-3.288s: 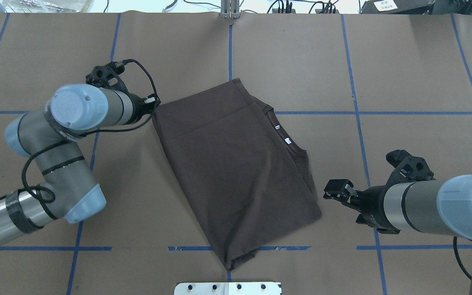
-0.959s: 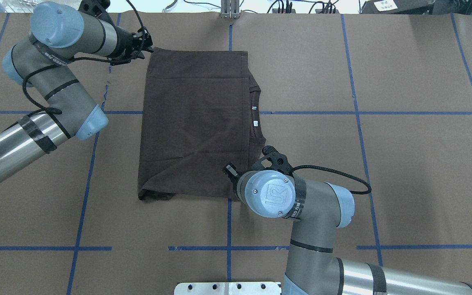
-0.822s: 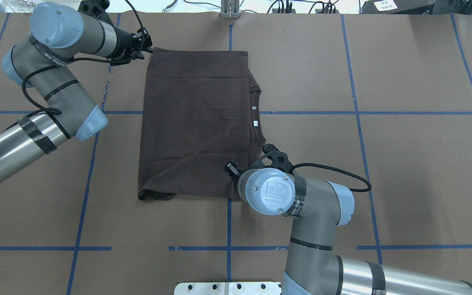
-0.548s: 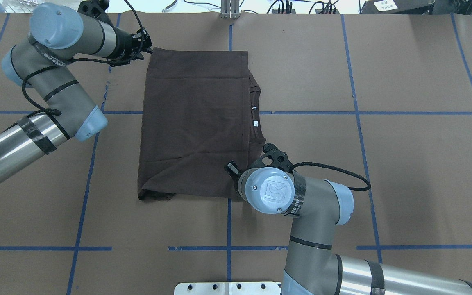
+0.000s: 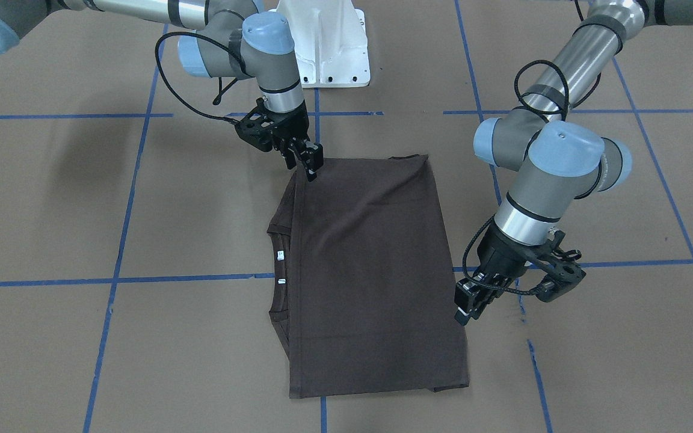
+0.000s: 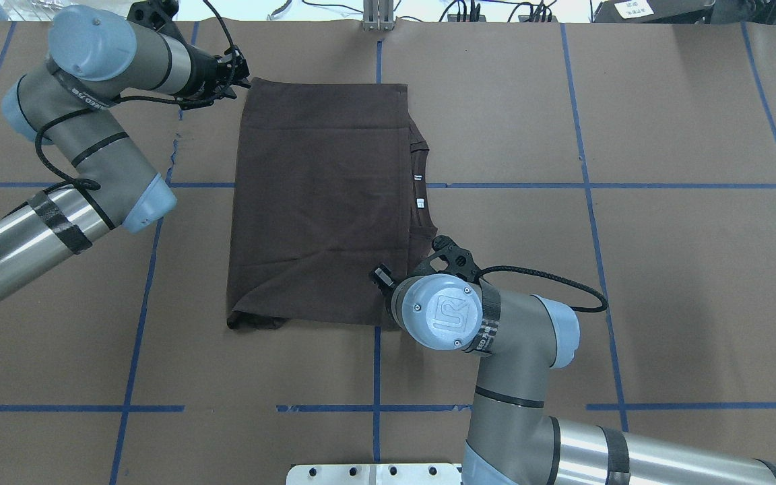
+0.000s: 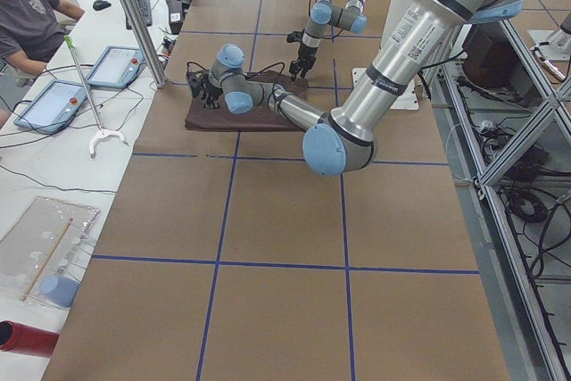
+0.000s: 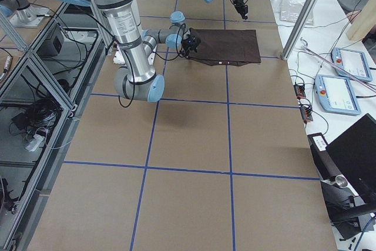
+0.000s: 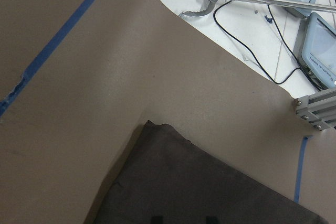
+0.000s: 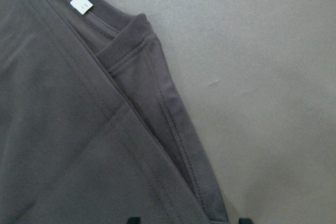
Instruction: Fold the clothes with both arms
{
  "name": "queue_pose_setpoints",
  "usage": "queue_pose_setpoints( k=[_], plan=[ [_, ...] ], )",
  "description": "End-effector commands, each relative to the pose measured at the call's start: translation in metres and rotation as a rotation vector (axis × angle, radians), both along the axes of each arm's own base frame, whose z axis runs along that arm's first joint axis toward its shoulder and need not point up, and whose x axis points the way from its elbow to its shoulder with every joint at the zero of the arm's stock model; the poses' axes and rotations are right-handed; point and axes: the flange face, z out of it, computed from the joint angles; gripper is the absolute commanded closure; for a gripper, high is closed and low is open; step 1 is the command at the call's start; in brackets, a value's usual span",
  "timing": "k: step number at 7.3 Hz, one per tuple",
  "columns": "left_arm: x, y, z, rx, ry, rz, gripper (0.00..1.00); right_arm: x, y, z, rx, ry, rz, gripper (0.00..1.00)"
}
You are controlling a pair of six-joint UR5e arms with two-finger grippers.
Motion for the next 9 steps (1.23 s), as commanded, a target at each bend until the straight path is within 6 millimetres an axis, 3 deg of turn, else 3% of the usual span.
queue_pose_setpoints(
  k=[1,6,7,9],
  plan=[
    [-0.0009,0.0011,0.0032,-0.004,-0.001,-0.001,0.61,-0.0024,-0.0009,-0.0016,0.016,0.006,-0.014,0.30],
    [-0.0013,0.0016,0.0033,-0.006,0.002,-0.003,0.61,-0.0034,-0.0002,0.0047,0.007,0.015,-0.021,0.39],
    [-0.0012,0.0015,0.0035,-0.007,0.001,-0.003,0.61,-0.0038,-0.0003,0.0054,0.007,0.016,-0.021,0.53],
    [-0.0070,0.0085,0.0043,0.000,0.007,-0.003,0.62,-0.0042,-0.0004,0.0059,0.004,0.016,-0.020,0.71]
  ],
)
